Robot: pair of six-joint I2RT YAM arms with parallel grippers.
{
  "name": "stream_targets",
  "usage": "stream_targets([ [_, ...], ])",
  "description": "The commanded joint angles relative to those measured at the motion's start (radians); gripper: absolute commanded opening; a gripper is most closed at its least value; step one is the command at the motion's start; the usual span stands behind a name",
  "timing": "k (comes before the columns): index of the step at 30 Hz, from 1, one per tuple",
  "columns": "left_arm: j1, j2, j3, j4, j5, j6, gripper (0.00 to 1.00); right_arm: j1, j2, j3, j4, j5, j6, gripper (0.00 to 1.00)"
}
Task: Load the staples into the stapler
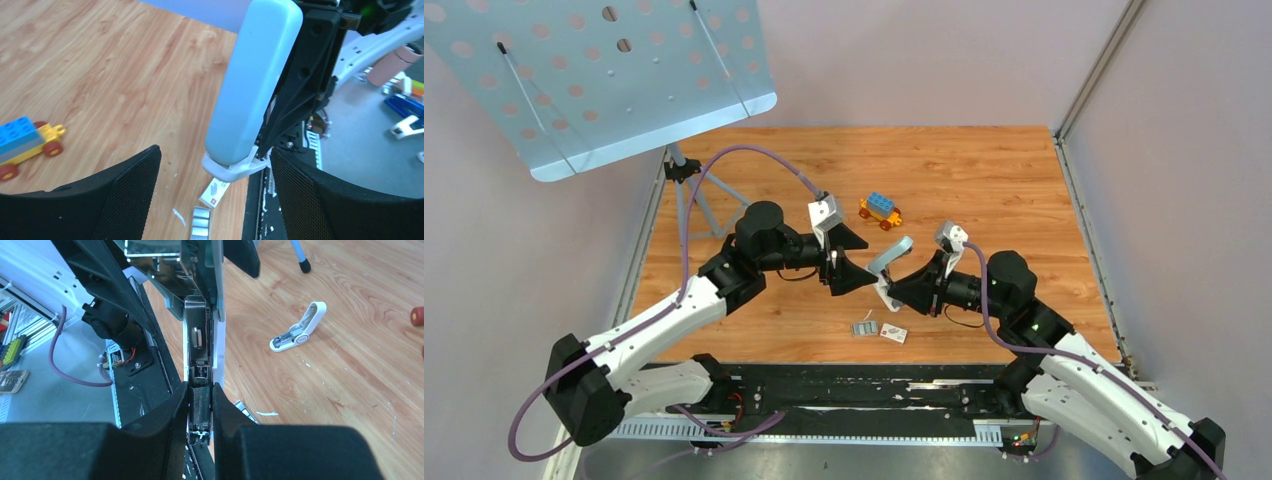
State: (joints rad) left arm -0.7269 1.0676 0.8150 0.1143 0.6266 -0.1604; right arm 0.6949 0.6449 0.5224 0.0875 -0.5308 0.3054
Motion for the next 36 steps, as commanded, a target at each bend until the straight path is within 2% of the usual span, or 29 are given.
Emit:
stream_targets([
  [1, 0.009, 0.061, -0.001, 0.126, 0.184, -0.043, 0.83, -0.011, -0.015, -0.010, 0.069, -0.077, -0.032, 0.08],
  [8, 0.009, 0.142, 0.019, 0.167, 0.317, -0.114, 0.79, -0.011, -0.029, -0.013, 0.116, -0.091, -0.019, 0.08],
  [13, 0.009, 0.149, -0.024, 0.305, 0.326, -0.219, 0.69, -0.010, -0.037, -0.021, 0.135, -0.082, -0.017, 0.08],
  [17, 0.009, 0.144, -0.052, 0.385, 0.309, -0.278, 0.71, -0.012, -0.036, -0.022, 0.143, -0.080, -0.013, 0.08],
  [23, 0.009, 0.156, -0.100, 0.573, 0.313, -0.413, 0.65, -0.011, -0.037, -0.042, 0.198, -0.067, 0.016, 0.07],
  [27, 0.010, 0.168, -0.108, 0.588, 0.318, -0.428, 0.64, -0.011, -0.045, -0.054, 0.210, -0.060, 0.027, 0.07],
  [31, 0.010, 0.167, -0.112, 0.596, 0.315, -0.432, 0.56, -0.012, -0.052, -0.057, 0.198, -0.046, 0.018, 0.07],
  [36, 0.010, 0.173, -0.121, 0.600, 0.307, -0.434, 0.55, -0.012, -0.062, -0.057, 0.192, -0.031, 0.015, 0.07],
])
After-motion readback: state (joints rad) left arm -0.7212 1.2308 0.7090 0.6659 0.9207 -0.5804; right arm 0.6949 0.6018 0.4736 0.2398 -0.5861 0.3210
